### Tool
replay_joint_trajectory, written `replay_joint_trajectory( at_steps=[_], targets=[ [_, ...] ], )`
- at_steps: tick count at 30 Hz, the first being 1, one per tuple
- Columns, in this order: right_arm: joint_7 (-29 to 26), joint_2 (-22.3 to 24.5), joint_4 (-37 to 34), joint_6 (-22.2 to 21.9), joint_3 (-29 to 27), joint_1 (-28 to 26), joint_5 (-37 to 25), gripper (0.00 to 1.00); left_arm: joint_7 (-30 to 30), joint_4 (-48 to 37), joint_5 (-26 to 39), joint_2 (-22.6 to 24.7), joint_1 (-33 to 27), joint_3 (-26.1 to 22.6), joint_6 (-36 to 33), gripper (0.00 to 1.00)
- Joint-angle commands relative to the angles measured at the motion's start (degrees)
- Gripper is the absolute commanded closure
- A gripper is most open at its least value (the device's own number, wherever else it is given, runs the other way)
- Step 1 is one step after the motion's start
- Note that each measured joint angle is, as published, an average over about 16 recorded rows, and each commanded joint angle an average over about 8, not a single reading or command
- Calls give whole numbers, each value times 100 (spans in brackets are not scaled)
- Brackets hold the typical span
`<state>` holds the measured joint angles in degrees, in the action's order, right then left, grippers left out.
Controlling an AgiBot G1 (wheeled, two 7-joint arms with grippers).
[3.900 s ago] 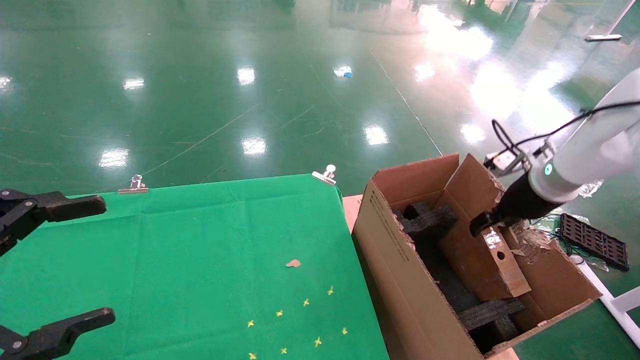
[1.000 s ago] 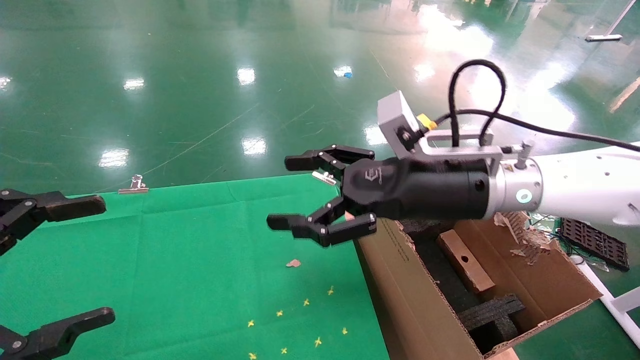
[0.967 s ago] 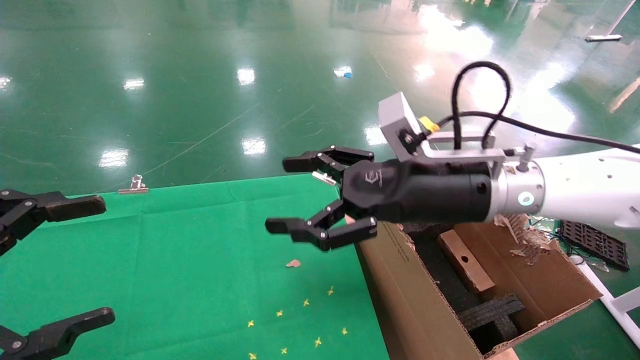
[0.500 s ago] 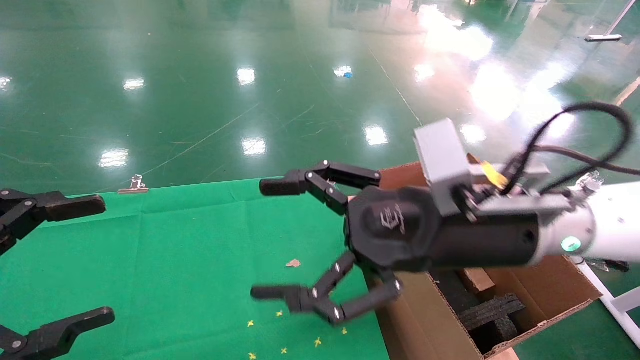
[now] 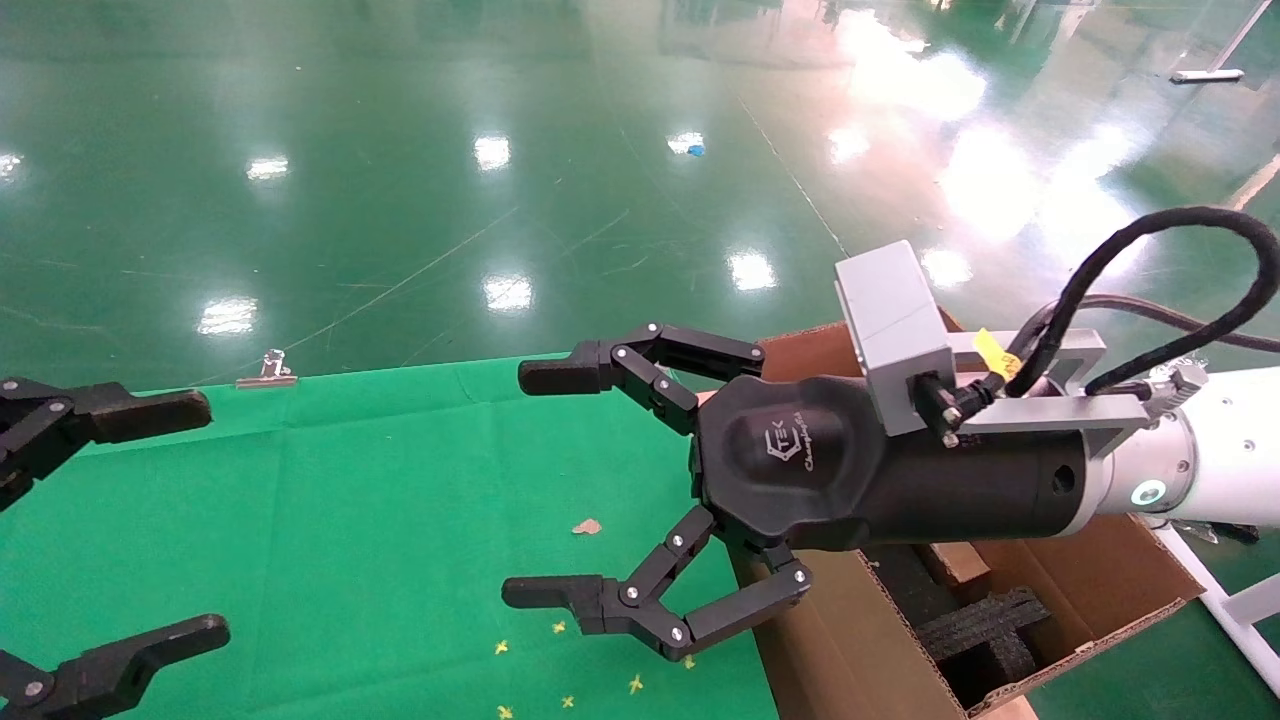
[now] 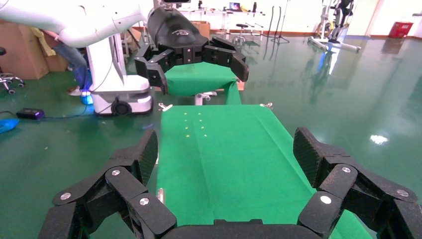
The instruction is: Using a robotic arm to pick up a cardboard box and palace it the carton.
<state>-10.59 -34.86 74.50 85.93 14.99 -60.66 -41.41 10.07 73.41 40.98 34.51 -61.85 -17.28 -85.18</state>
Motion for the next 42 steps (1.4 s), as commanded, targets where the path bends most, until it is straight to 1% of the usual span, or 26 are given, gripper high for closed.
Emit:
replay_joint_trajectory(
  at_steps=[1,42],
  targets=[
    [-3,-3,-23,-5,25,-21,-9,0,0,0,0,0,0,0,0,0],
    [-21,-17,-108,-29,118,-101,-49,0,0,0,0,0,0,1,-1,0]
  ],
)
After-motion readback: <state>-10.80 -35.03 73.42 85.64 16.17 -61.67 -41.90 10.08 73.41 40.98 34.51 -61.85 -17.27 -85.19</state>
